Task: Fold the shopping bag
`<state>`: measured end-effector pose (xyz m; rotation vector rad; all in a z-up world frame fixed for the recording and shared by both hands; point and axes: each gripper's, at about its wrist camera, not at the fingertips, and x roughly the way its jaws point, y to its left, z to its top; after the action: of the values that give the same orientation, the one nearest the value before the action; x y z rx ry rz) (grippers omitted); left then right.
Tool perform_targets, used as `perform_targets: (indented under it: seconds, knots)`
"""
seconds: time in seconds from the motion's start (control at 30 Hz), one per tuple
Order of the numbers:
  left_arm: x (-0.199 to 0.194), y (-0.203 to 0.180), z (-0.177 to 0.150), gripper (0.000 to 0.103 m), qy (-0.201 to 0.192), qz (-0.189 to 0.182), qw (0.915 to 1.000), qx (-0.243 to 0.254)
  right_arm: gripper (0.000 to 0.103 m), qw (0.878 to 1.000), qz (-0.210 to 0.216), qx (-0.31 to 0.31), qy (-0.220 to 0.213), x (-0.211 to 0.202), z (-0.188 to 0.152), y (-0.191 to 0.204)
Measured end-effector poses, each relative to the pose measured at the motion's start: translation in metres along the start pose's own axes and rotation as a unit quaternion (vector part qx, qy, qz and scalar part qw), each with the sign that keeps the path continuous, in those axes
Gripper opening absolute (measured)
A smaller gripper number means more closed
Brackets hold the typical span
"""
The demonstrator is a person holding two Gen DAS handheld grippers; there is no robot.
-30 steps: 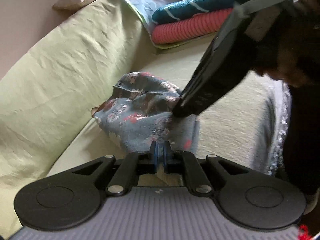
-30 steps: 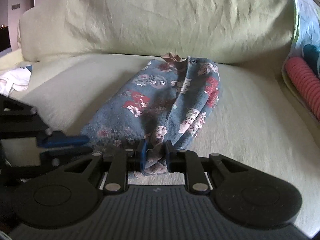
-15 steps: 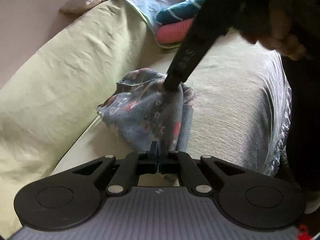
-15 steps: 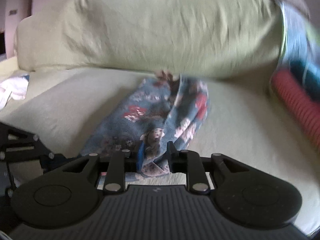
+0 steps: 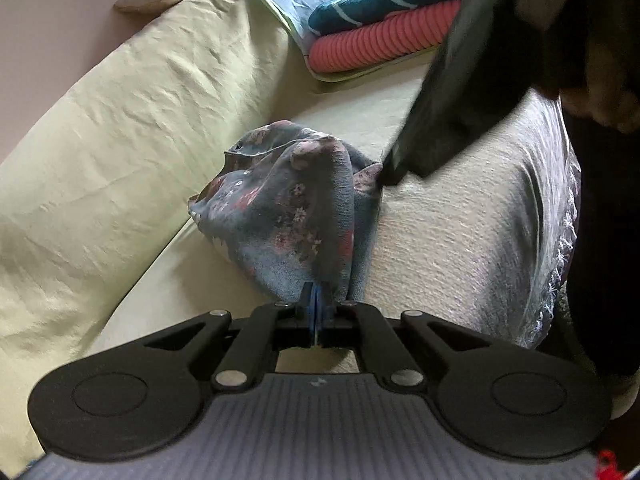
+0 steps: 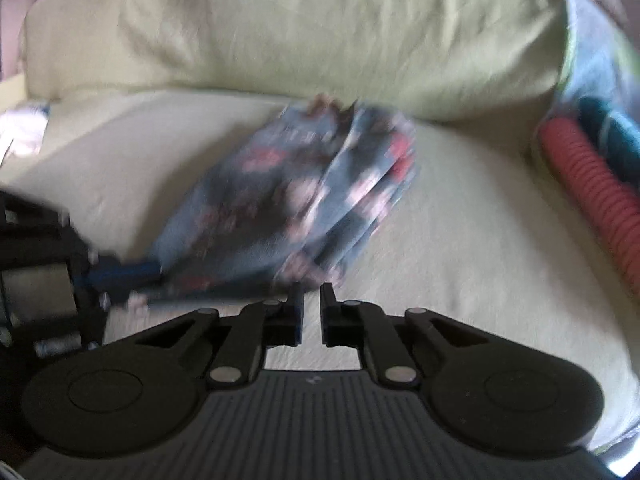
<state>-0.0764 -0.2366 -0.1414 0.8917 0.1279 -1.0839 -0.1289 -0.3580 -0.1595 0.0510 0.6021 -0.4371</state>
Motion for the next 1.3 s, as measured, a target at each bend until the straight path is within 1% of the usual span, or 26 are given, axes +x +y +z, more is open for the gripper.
perform_targets:
  seconds: [0.1,0.2,0.23,0.27,0.33,0.37,0.4,0.43,0.53,0.6,0.67,0.7,0.73,0.77,0.8,0.83,0.87,0.9,0.93,1.0,1.03,1.07,1.13,1.23,1.3]
  knots:
    - [-0.001,-0.003,0.0,0.0,0.0,0.003,1.0,0.003,0.006,0.997,0.024,0.025,-0.064,-0.026,0.015,-0.003]
    - [0.0,-0.003,0.001,0.0,0.0,0.003,1.0,0.003,0.005,0.995,0.043,-0.005,-0.088,-0.029,0.028,0.007]
    - [0.0,-0.002,0.002,0.0,0.001,0.002,1.0,0.002,0.005,0.996,0.044,-0.013,-0.083,-0.022,0.03,0.01]
    - [0.0,-0.002,0.002,0.0,0.001,0.001,1.0,0.001,0.005,0.997,0.042,-0.017,-0.067,-0.011,0.029,0.013]
    - [-0.001,-0.002,0.001,0.0,0.001,-0.001,1.0,0.0,0.0,0.999,0.026,-0.021,-0.019,0.015,0.022,0.014]
    - [-0.001,-0.002,0.0,0.0,0.0,-0.003,1.0,0.0,0.0,1.0,0.019,-0.021,0.003,0.028,0.017,0.013]
    - [-0.001,-0.002,0.0,0.0,0.0,-0.004,1.0,-0.001,0.0,1.0,0.023,-0.018,0.002,0.034,0.011,0.012]
    - [-0.001,-0.003,0.0,0.0,0.0,-0.004,1.0,0.0,0.0,1.0,0.027,-0.012,-0.007,0.036,0.008,0.01]
    - [0.0,-0.001,0.0,0.0,0.004,-0.006,0.9999,-0.013,0.0,0.999,0.036,0.0,-0.012,0.038,0.006,0.007]
    - [-0.001,0.003,0.002,0.0,0.01,-0.012,0.9994,-0.032,0.0,0.999,0.046,0.013,-0.014,0.037,0.006,0.003]
    - [-0.001,0.012,0.009,0.0,0.032,-0.022,0.9973,-0.063,0.0,0.997,0.06,0.041,-0.009,0.033,0.008,-0.003]
    - [-0.002,0.018,0.014,0.004,0.049,-0.027,0.995,-0.083,0.0,0.996,0.069,0.061,-0.002,0.031,0.01,-0.007]
    - [-0.002,0.025,0.019,0.014,0.069,-0.029,0.9917,-0.104,0.0,0.994,0.076,0.083,0.006,0.029,0.013,-0.012]
    - [-0.002,0.032,0.023,0.028,0.088,-0.029,0.9878,-0.125,0.0,0.991,0.084,0.106,0.014,0.027,0.016,-0.017]
    - [-0.002,0.038,0.027,0.034,0.103,-0.027,0.9837,-0.145,0.001,0.988,0.086,0.127,0.015,0.022,0.018,-0.021]
    - [-0.003,0.045,0.03,0.042,0.119,-0.026,0.9788,-0.164,0.004,0.987,0.082,0.141,0.016,0.016,0.017,-0.023]
    - [-0.004,0.051,0.033,0.045,0.132,-0.026,0.9737,-0.184,0.015,0.985,0.077,0.154,0.018,0.011,0.016,-0.025]
    - [-0.005,0.057,0.034,0.045,0.141,-0.027,0.9686,-0.203,0.021,0.983,0.072,0.167,0.019,0.005,0.014,-0.026]
    - [-0.006,0.062,0.035,0.047,0.15,-0.03,0.9628,-0.223,0.03,0.982,0.066,0.175,0.026,0.002,0.012,-0.027]
    - [-0.009,0.068,0.037,0.051,0.165,-0.032,0.9521,-0.255,0.03,0.98,0.052,0.19,0.04,-0.003,0.005,-0.029]
    - [-0.012,0.069,0.038,0.055,0.17,-0.033,0.9484,-0.266,0.03,0.978,0.052,0.198,0.046,-0.006,0.001,-0.03]
    - [-0.015,0.067,0.039,0.057,0.173,-0.035,0.9458,-0.273,0.03,0.976,0.053,0.206,0.053,-0.009,-0.003,-0.031]
    - [-0.019,0.065,0.042,0.057,0.179,-0.042,0.9414,-0.283,0.032,0.972,0.058,0.216,0.069,-0.013,-0.01,-0.029]
    - [-0.028,0.06,0.046,0.057,0.189,-0.045,0.9362,-0.293,0.043,0.969,0.062,0.222,0.088,-0.02,-0.022,-0.022]
    - [-0.034,0.06,0.049,0.058,0.193,-0.046,0.9332,-0.3,0.044,0.97,0.063,0.216,0.095,-0.026,-0.028,-0.016]
